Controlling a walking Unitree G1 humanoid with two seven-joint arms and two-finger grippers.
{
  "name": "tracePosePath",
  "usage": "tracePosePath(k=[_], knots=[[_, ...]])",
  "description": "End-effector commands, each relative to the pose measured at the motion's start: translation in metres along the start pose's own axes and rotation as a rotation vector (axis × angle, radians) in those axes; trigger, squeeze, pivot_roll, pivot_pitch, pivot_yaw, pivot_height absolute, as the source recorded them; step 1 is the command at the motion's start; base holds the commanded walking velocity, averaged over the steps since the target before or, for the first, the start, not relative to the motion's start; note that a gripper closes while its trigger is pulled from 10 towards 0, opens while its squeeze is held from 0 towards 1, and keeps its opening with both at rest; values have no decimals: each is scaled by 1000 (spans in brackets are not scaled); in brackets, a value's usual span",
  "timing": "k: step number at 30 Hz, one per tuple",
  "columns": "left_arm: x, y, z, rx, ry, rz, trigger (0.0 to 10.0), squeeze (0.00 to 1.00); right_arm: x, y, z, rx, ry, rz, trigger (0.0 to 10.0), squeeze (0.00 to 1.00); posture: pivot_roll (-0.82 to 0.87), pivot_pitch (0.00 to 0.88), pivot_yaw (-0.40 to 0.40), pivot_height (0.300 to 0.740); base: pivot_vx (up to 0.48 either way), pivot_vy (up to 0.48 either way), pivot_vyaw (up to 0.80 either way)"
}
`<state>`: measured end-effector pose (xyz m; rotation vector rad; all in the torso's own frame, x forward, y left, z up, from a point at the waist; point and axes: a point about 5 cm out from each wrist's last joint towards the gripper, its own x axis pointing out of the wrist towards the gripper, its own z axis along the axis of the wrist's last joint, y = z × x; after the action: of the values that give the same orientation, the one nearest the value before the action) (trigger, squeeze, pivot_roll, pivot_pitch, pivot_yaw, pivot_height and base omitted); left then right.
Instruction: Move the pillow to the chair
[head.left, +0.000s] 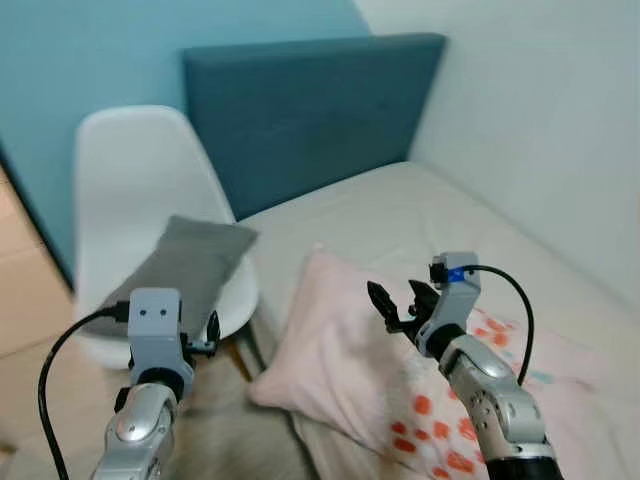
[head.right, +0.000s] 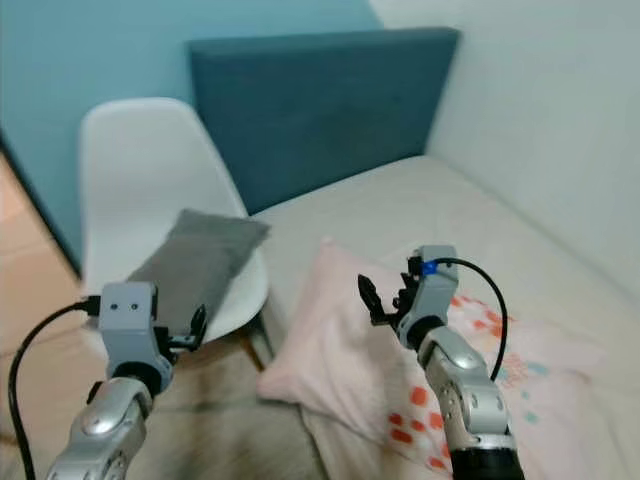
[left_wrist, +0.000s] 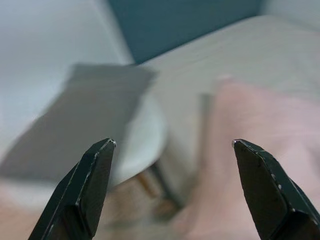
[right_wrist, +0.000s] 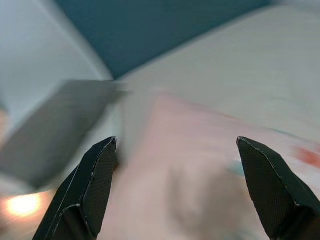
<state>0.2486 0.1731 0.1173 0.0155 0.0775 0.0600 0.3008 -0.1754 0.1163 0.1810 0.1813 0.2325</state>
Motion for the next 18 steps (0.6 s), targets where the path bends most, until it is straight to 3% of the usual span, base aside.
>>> tracePosePath(k=[1, 12, 18], knots=[[-1, -4, -4, -16, 20, -20, 10000, 0, -3, -6, -5, 12, 26, -35, 10000, 0, -76, 0, -106, 740, 0, 0, -719], [-1, -1, -5, -32, 32, -6, 10000, 0, -3, -14, -14, 37, 87, -96, 10000, 0, -76, 0, -107, 740, 0, 0, -94], [1, 5, -3, -32, 17, 22, 10000, 0, -5, -23, -26, 102, 159, -156, 10000, 0, -80, 0, -107, 710, 0, 0, 0]])
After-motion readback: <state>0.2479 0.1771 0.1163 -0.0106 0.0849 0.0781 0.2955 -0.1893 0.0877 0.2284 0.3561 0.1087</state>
